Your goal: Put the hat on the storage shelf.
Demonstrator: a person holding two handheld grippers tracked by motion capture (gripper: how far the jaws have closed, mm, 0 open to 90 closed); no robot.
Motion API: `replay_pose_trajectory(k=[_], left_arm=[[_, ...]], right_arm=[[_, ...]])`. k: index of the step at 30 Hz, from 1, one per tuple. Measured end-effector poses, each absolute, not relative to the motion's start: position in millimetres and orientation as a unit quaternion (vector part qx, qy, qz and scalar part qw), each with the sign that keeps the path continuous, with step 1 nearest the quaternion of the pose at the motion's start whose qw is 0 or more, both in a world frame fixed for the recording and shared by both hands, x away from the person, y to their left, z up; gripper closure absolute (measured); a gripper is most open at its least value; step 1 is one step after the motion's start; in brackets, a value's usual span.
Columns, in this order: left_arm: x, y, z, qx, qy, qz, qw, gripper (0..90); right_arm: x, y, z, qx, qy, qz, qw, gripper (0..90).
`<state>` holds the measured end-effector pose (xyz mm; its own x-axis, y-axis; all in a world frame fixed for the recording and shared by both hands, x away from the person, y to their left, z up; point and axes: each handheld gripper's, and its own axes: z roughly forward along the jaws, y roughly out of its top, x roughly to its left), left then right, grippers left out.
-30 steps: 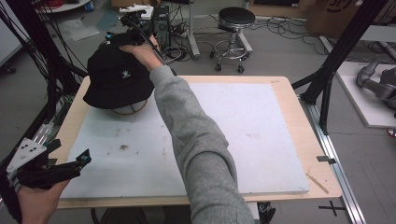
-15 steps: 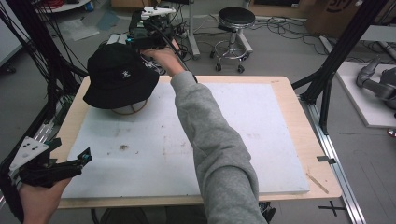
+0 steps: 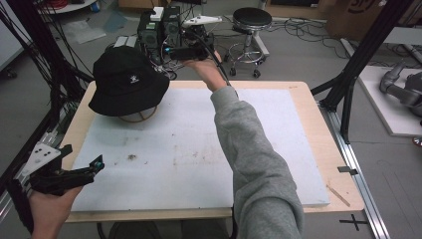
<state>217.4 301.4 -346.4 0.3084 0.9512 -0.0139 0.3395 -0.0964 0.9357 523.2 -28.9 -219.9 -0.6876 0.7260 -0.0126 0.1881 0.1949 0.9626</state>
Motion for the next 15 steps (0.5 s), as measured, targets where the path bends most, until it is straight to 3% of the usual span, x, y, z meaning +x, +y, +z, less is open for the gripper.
replay_pose_trajectory(k=[15], left_arm=[[220.9, 298.9, -345.1, 0.658, 0.482, 0.336, 0.471, 2.2]], right_arm=[[495.1, -86.5, -225.8, 0.338, 0.724, 0.538, 0.271, 2.1]])
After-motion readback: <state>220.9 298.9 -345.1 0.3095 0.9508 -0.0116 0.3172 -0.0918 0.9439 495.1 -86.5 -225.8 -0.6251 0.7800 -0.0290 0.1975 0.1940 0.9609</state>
